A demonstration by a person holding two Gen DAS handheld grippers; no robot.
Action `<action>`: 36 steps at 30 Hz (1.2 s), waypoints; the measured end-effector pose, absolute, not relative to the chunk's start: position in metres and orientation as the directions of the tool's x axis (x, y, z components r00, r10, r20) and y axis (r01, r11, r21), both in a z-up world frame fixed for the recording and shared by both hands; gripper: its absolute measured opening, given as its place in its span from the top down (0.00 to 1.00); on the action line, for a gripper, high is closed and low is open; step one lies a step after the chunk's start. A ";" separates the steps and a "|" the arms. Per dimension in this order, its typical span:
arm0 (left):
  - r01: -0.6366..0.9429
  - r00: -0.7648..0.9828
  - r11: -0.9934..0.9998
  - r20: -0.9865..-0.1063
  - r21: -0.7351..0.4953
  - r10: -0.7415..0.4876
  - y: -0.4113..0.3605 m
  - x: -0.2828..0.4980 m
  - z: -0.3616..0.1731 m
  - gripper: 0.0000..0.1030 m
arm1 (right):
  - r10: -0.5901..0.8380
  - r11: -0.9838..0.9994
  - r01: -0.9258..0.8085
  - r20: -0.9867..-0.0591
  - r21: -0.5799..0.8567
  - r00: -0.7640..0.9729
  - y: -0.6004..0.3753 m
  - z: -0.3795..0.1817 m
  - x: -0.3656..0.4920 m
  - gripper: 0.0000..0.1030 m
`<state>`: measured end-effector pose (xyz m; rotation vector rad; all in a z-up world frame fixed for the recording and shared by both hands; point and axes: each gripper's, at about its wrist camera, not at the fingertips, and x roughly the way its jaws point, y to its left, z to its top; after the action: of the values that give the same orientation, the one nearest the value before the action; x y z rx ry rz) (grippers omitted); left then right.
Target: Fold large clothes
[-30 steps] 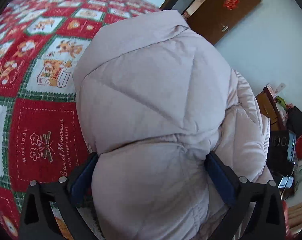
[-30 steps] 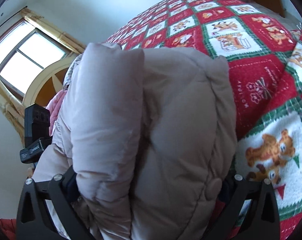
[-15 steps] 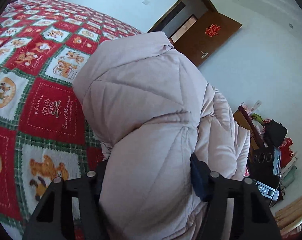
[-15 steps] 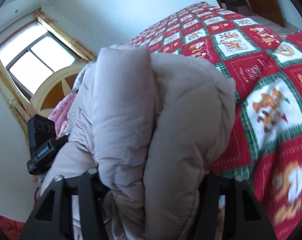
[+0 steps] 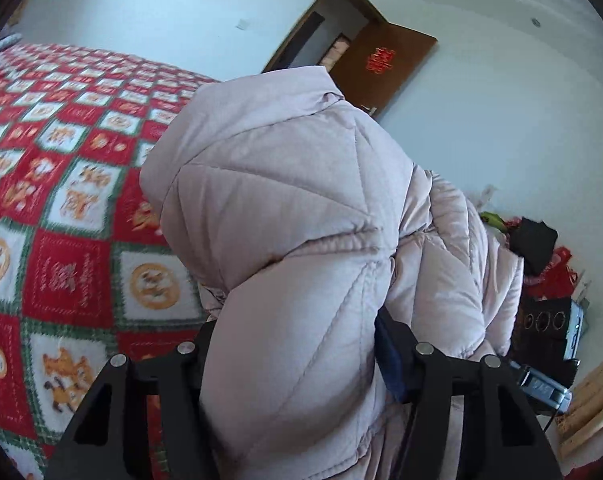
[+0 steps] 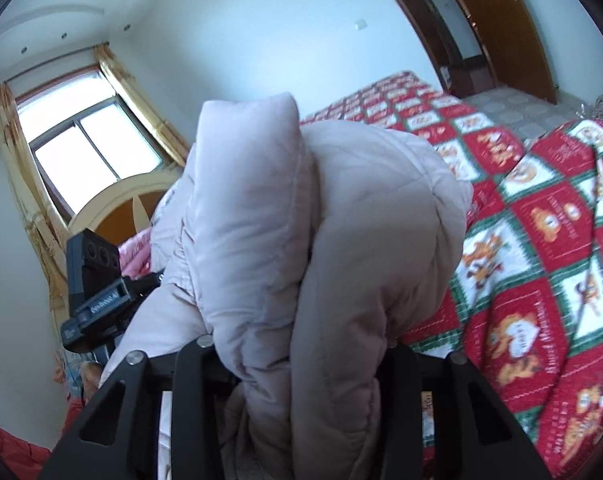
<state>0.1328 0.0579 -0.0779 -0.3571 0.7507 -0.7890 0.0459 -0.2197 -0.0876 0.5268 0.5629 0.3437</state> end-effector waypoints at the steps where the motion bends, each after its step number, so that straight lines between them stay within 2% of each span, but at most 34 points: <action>1: 0.523 0.467 0.664 -0.472 -0.534 -0.748 0.049 0.133 -0.072 0.40 | 0.437 0.812 -0.160 -0.402 0.562 0.804 -0.226 -0.083 0.042 0.59; 11: 0.619 0.409 0.637 -0.504 -0.459 -0.760 -0.027 0.130 -0.054 0.40 | 0.326 0.824 -0.061 -0.384 0.563 0.864 -0.281 -0.069 0.011 0.59; 20: 0.668 0.388 0.616 -0.510 -0.418 -0.767 -0.058 0.127 -0.036 0.41 | 0.289 0.807 -0.025 -0.357 0.590 0.888 -0.304 -0.054 -0.013 0.60; 36: 0.769 0.368 0.532 -0.435 -0.356 -0.822 -0.102 0.107 0.018 0.41 | 0.237 0.836 -0.077 -0.231 0.544 0.944 -0.315 -0.008 -0.043 0.61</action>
<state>0.1073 -0.1017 0.0184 -0.0981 0.6164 -1.0235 -0.0425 -0.3148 -0.0080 0.5585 0.2967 0.1683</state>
